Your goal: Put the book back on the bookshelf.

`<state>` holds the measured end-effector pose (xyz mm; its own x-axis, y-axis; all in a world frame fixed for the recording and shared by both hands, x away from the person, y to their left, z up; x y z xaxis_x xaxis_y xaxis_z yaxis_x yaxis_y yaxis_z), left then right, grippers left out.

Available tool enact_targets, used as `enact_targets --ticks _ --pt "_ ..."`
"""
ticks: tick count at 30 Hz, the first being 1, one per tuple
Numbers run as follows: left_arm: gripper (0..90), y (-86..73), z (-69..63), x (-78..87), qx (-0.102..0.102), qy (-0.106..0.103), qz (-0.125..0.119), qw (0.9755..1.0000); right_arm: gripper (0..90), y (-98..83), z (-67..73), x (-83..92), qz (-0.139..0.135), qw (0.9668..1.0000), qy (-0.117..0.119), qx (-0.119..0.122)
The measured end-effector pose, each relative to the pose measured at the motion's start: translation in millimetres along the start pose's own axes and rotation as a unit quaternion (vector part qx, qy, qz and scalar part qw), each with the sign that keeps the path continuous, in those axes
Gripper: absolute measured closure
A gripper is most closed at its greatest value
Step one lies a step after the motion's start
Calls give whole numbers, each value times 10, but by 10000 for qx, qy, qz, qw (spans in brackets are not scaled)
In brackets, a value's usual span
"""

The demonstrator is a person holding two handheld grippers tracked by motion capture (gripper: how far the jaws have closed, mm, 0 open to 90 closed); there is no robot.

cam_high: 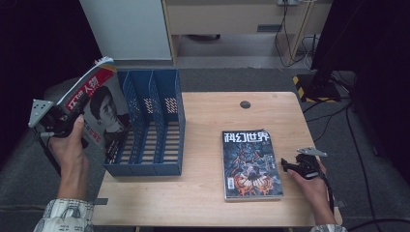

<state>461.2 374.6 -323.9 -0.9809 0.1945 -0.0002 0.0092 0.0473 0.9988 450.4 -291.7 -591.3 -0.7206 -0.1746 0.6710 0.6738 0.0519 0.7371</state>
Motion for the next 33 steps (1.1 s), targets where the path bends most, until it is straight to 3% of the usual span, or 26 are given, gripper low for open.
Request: enact_targets --ticks 11,15,33 --pt "868 32 66 60 9 81 -70 9999 245 0 0 0 0 10000 0 0" --pt "867 38 66 71 -83 92 -52 9999 246 0 1 0 -1 10000 -3 -1" --pt "867 -122 53 5 -40 109 1 9999 245 -1 5 0 2 10000 2 -14"
Point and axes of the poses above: each handheld gripper's, and its own axes: x roughly backward along the jaws, y roughly out of its top, z roughly to its left, the point moved 8 cm from there along -x, roughly forward along the jaws, and after that the axes turned 6 degrees about -x, right-handed, at the moved point
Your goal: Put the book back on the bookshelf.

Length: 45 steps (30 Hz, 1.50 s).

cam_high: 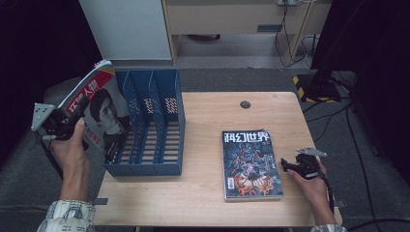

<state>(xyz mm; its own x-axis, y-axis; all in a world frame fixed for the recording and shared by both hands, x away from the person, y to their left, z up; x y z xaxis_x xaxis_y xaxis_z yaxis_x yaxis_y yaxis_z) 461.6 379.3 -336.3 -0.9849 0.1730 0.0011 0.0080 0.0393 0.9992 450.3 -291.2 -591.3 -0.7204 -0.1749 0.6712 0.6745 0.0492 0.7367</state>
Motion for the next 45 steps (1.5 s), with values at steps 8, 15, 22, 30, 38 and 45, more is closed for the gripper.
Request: enact_targets --ticks 8,15,22,30,38,45 --pt "867 -83 0 -30 36 -3 28 10000 245 2 0 -2 -10 10000 2 32" --pt "867 -175 -6 -51 18 -6 126 9999 245 4 1 -3 -22 10000 -1 32" --pt "867 -236 -19 -65 5 3 170 9999 245 2 5 -3 -16 10000 8 32" --pt "866 -348 -53 -106 37 -7 208 9998 243 3 5 -4 -17 10000 11 33" --pt "867 -444 -77 -137 71 -27 262 9996 243 3 6 -4 -16 10000 14 34" --pt "866 -483 -73 -149 98 9 237 9997 244 3 9 -4 -15 10000 19 33"
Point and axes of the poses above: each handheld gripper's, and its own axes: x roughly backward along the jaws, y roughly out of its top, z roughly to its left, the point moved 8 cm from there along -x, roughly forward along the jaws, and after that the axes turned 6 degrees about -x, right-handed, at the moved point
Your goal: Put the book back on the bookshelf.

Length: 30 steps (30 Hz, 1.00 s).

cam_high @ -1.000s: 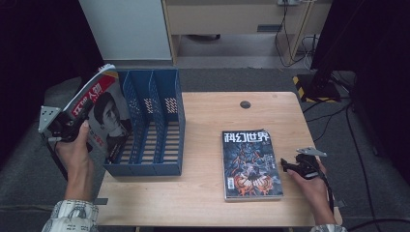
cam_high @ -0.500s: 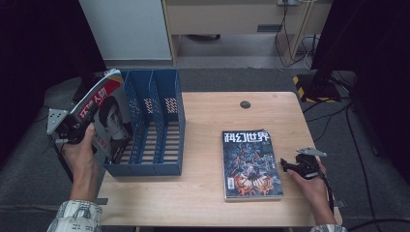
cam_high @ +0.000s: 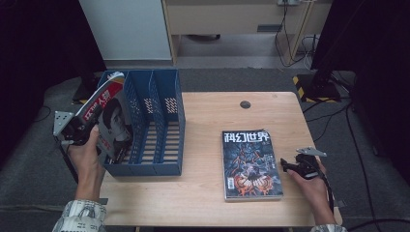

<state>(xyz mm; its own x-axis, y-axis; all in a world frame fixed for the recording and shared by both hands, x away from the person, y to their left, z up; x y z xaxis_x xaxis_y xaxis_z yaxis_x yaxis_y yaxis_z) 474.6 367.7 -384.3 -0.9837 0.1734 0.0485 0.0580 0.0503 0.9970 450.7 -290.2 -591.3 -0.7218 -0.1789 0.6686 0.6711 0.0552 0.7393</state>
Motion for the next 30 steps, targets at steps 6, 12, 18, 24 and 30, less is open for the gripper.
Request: enact_targets --ticks 6,12,18,24,30 --pt "866 -63 12 -5 75 -32 12 10000 244 1 2 -1 -1 10000 -4 -25" --pt "866 -72 -15 -12 86 -73 9 9999 245 0 3 0 -2 10000 -3 -10" --pt "864 -76 -31 -10 81 -50 23 10000 245 0 4 0 -2 10000 -3 -14" --pt "860 -86 1 -1 174 -19 81 9998 245 0 5 0 -4 10000 -1 -7" --pt "857 -105 13 25 216 -62 120 9997 245 -2 5 1 6 10000 4 -1"
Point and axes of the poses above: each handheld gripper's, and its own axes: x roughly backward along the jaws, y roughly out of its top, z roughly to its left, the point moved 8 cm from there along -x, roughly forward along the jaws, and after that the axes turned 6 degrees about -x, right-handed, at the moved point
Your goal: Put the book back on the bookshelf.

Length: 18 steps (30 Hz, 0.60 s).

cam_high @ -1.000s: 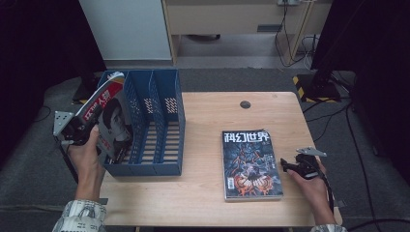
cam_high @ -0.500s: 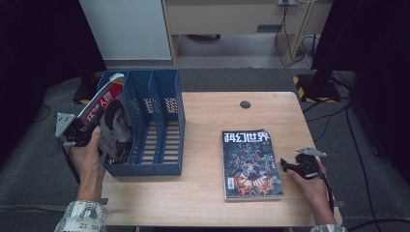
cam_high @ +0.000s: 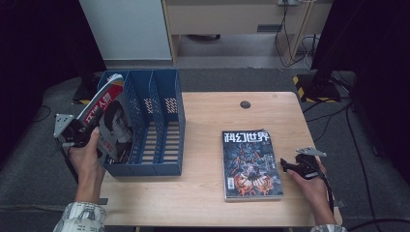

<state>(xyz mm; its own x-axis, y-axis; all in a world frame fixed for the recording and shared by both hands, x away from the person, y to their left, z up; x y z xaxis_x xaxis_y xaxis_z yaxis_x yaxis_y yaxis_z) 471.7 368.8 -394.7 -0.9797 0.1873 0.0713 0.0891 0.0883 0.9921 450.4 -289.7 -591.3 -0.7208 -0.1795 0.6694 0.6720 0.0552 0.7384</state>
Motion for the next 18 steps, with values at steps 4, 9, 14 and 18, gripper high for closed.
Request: enact_targets --ticks 4,9,14,18 --pt "855 -13 29 21 71 -3 22 10000 245 -1 2 2 8 10000 4 2" --pt "851 -16 62 35 110 14 77 9999 244 -3 6 3 19 10000 7 -2" --pt "835 -17 83 31 183 -39 146 9997 244 -3 7 3 21 10000 11 -4" --pt "821 -6 97 17 261 -66 147 9995 243 -3 7 3 22 10000 13 -5"
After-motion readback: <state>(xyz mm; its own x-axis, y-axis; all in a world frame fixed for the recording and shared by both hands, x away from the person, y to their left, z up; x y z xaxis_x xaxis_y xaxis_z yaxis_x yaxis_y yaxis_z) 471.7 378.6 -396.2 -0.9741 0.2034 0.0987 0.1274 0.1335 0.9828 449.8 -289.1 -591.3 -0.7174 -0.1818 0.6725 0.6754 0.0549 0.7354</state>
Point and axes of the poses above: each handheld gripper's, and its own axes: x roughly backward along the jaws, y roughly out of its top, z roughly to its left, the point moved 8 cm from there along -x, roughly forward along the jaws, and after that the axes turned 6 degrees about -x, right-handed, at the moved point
